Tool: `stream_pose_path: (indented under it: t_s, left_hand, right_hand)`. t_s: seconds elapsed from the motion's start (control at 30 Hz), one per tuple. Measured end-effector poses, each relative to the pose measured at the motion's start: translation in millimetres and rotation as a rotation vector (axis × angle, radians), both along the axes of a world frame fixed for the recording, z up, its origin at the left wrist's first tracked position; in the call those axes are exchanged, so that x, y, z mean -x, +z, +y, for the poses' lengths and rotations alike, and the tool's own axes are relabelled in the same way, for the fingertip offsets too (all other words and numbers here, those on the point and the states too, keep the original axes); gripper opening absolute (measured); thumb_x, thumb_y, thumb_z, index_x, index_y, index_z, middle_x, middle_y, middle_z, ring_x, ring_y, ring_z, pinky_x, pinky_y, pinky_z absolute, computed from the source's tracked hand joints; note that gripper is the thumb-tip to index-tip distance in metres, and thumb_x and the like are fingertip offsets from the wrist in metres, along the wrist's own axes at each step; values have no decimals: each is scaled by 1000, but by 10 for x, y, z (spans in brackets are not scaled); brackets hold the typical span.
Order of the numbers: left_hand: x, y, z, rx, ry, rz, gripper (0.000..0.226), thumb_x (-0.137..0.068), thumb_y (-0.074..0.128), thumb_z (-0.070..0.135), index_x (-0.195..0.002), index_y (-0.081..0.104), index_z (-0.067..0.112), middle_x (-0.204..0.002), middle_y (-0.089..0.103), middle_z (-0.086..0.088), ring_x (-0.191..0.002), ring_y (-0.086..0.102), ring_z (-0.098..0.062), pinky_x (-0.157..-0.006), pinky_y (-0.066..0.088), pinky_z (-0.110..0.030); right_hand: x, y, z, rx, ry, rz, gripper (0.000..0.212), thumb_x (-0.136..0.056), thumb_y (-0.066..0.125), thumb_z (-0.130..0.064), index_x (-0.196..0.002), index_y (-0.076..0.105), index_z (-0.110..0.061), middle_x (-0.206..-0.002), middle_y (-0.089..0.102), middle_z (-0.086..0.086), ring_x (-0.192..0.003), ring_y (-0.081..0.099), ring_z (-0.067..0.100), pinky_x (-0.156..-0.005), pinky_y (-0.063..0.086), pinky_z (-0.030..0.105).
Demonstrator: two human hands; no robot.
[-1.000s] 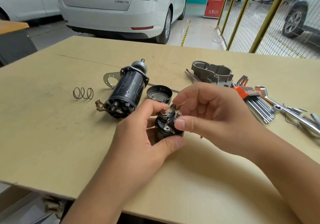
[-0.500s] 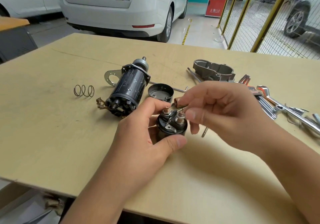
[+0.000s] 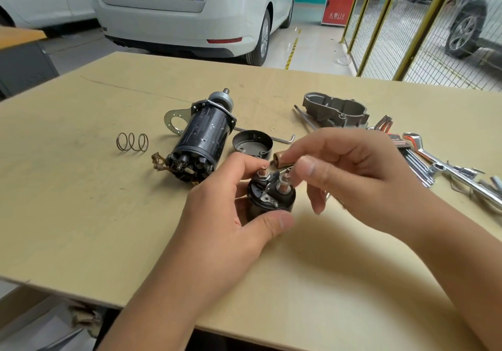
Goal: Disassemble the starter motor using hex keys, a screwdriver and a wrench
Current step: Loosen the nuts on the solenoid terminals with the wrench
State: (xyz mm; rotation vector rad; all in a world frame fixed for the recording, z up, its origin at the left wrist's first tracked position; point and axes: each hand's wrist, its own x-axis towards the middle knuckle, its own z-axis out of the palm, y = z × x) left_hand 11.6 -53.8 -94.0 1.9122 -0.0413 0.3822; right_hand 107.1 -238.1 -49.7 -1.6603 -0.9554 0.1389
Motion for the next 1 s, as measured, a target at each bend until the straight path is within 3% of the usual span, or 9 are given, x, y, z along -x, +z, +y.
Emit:
stream_pose_path:
  t_s: [0.1,0.17,0.3,0.43,0.57,0.67,0.8,0.9,1.0]
  left_hand:
    - [-1,0,-1,2,-4,2,51,-69,86,31,-110,62,47,-104,78,16,-94,76,-8,-85,64,-40]
    - [-2,-8,3,5,3,3,51,-68,86,31,-111,62,46,-103,78,15,-93,77,-9,-86,64,-40]
    - [-7,-9,1,-1,17,-1,52,-66,86,31,-110,62,48,-103,77,18,-94,75,-6,-86,63,-33]
    - [1,-2,-5,0,8,0,50,-68,86,31,-109,62,48,-103,77,17,-93,76,-7,-85,64,-42]
    - [-3,2,-5,0,17,-2,52,-68,86,31,-110,62,48,-103,77,17,-93,76,-8,-86,64,-41]
    - [-7,-4,-5,3,23,-2,53,-66,86,32,-109,62,50,-101,77,18,-92,76,-8,-86,64,-39]
    - [-4,1,-7,14,16,-1,52,-67,87,33,-110,62,48,-104,77,17,-95,76,-8,-88,63,-44]
    - [-6,9,-8,21,18,-9,52,-67,87,32,-110,62,47,-104,78,16,-94,76,-8,-87,64,-42]
    - [-1,17,-17,28,24,-10,53,-66,87,31,-110,62,47,-101,78,15,-92,77,-9,-85,64,-38]
  right_hand:
    - [44,-34,81,89,-50,-123,19,-81,81,-35,-92,73,-22,-77,69,0,-51,57,32,-43,46,47]
    - [44,-41,95,139,-59,-171,15,-86,77,-32,-94,72,-21,-79,68,-4,-51,59,23,-44,48,41]
    - [19,-8,8,129,-22,-55,20,-98,59,-31,-102,75,-21,-80,69,1,-54,64,22,-53,49,32]
    - [69,-13,85,112,-60,-116,23,-84,78,-41,-93,72,-20,-78,68,-7,-51,57,27,-43,45,40]
    - [59,-16,85,160,-61,-165,14,-87,75,-31,-89,69,-19,-77,68,-6,-51,57,30,-44,48,47]
    - [37,11,0,146,26,-45,8,-94,66,-23,-99,71,-19,-81,69,-6,-54,60,23,-51,52,38]
    - [53,4,47,110,-42,-83,21,-84,79,-34,-93,68,-19,-84,68,-5,-54,55,39,-43,45,50]
    - [53,-10,74,142,-52,-118,17,-86,77,-31,-88,67,-18,-76,66,-10,-50,54,37,-42,44,52]
    - [60,3,22,139,10,-100,9,-93,69,-24,-97,69,-16,-79,68,-9,-52,59,25,-47,52,41]
